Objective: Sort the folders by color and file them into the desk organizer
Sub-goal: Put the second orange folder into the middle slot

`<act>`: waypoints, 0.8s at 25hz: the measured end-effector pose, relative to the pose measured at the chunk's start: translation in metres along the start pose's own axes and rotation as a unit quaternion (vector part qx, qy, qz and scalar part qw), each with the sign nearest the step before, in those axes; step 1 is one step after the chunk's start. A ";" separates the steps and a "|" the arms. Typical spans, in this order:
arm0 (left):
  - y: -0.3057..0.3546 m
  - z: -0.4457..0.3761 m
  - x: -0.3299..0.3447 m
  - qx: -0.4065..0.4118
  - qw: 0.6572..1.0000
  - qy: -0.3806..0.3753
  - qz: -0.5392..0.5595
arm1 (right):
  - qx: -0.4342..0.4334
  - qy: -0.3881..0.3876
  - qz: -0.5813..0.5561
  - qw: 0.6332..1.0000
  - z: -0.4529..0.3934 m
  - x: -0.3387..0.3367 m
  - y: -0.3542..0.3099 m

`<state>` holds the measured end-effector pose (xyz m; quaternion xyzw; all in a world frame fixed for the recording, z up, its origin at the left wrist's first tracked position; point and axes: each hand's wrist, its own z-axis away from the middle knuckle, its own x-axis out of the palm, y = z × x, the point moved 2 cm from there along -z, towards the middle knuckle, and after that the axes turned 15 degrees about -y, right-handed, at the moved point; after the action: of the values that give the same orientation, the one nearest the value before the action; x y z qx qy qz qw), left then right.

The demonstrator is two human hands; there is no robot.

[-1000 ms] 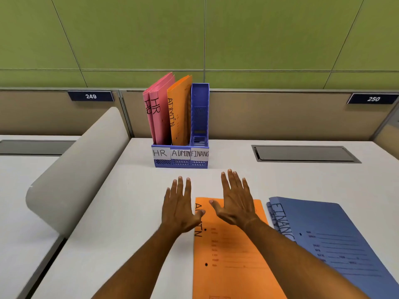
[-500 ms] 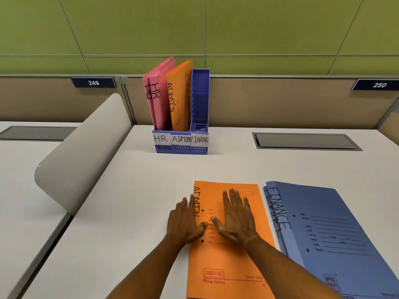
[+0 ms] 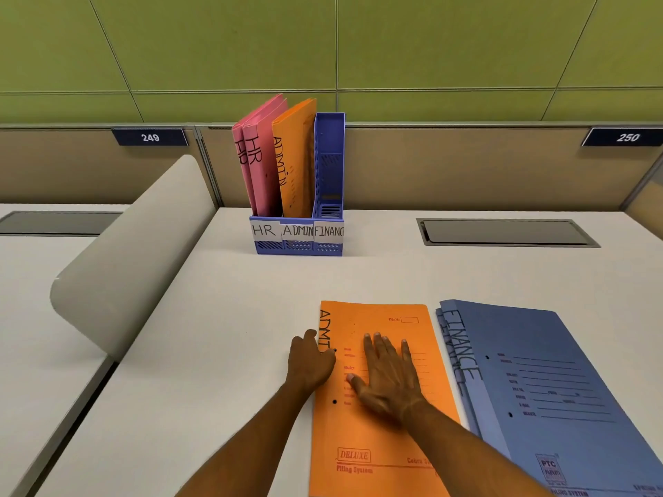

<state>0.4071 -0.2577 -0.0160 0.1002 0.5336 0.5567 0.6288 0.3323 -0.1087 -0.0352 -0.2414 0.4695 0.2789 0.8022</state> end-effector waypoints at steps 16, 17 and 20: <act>0.039 -0.004 -0.070 0.041 0.981 0.008 0.188 | -0.061 0.169 -0.045 0.983 -0.016 -0.110 0.012; 0.045 -0.003 -0.080 0.053 0.980 0.015 0.191 | -0.064 0.192 -0.047 0.978 -0.018 -0.127 0.011; 0.064 0.001 -0.107 0.088 0.972 0.035 0.213 | -0.071 0.266 -0.047 0.960 -0.022 -0.179 0.004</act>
<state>0.3907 -0.3208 0.0903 0.2469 0.5682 0.6320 0.4656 0.2435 -0.1596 0.1135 -0.3849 0.6331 0.1995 0.6413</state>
